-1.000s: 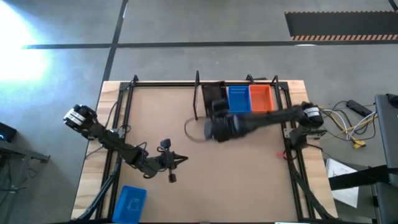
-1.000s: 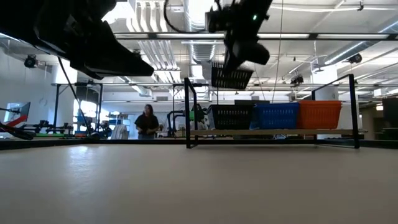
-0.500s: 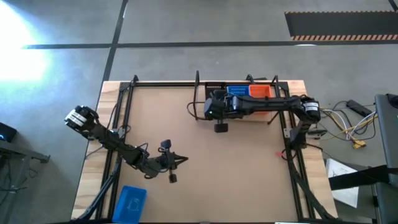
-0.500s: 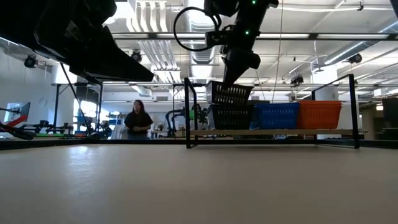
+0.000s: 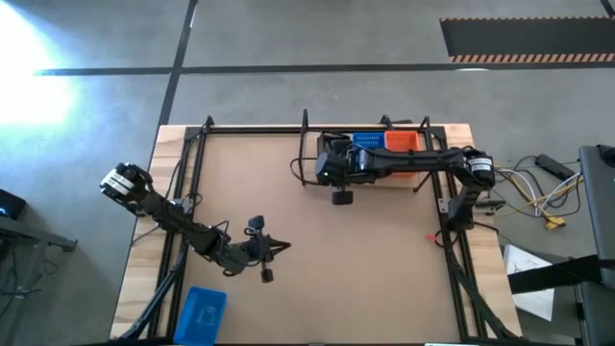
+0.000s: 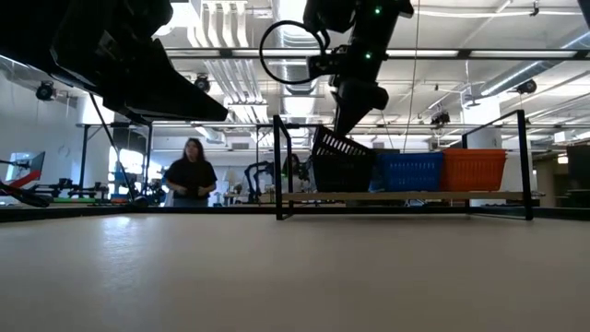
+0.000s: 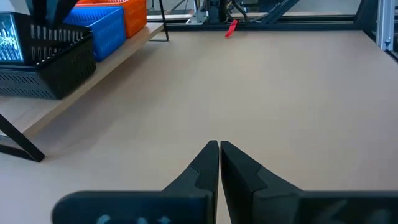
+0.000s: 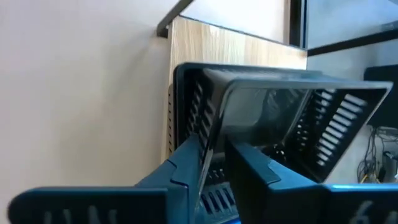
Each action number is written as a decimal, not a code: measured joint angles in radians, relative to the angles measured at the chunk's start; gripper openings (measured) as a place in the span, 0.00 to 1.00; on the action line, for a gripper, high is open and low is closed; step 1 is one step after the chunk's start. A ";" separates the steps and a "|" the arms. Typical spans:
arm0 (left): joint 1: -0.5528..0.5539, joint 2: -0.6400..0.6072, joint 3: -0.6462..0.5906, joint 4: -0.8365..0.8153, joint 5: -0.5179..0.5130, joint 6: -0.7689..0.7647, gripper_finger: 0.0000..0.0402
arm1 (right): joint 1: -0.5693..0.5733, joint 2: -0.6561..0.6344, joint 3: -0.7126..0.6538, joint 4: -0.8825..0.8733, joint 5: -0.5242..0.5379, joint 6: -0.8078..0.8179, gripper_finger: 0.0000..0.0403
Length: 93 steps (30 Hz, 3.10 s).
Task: Stack baskets on shelf by color
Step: Stack the black basket on top of the black basket on the shelf, then adjust the orange baskets on the shelf
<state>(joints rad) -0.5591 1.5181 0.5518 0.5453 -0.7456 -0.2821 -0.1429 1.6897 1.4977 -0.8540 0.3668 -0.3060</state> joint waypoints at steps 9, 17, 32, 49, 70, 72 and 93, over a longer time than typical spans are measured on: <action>0.000 0.000 0.000 -0.001 0.000 0.000 0.00 | -0.002 0.001 -0.009 0.007 0.044 0.025 0.26; 0.000 0.000 0.000 -0.001 0.000 0.000 0.00 | -0.002 0.000 -0.010 0.001 0.050 0.015 0.05; 0.000 0.000 0.001 0.005 0.000 0.000 0.00 | 0.008 -0.006 0.003 -0.041 0.098 0.007 0.03; 0.000 0.000 0.001 0.006 0.000 0.000 0.00 | 0.005 -0.020 -0.003 0.000 -0.009 0.090 0.33; 0.000 0.000 0.001 0.008 0.000 0.000 0.00 | -0.113 -0.013 -0.121 0.102 -0.166 0.110 0.16; 0.000 0.000 0.001 0.008 0.000 0.000 0.00 | -0.113 -0.013 -0.121 0.106 -0.174 0.127 0.12; 0.001 0.000 0.003 0.014 0.000 0.001 0.00 | -0.113 -0.043 -0.117 0.129 -0.154 0.103 0.15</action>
<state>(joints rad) -0.5579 1.5181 0.5549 0.5594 -0.7452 -0.2813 -0.2558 1.6468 1.3808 -0.7247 0.2131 -0.2032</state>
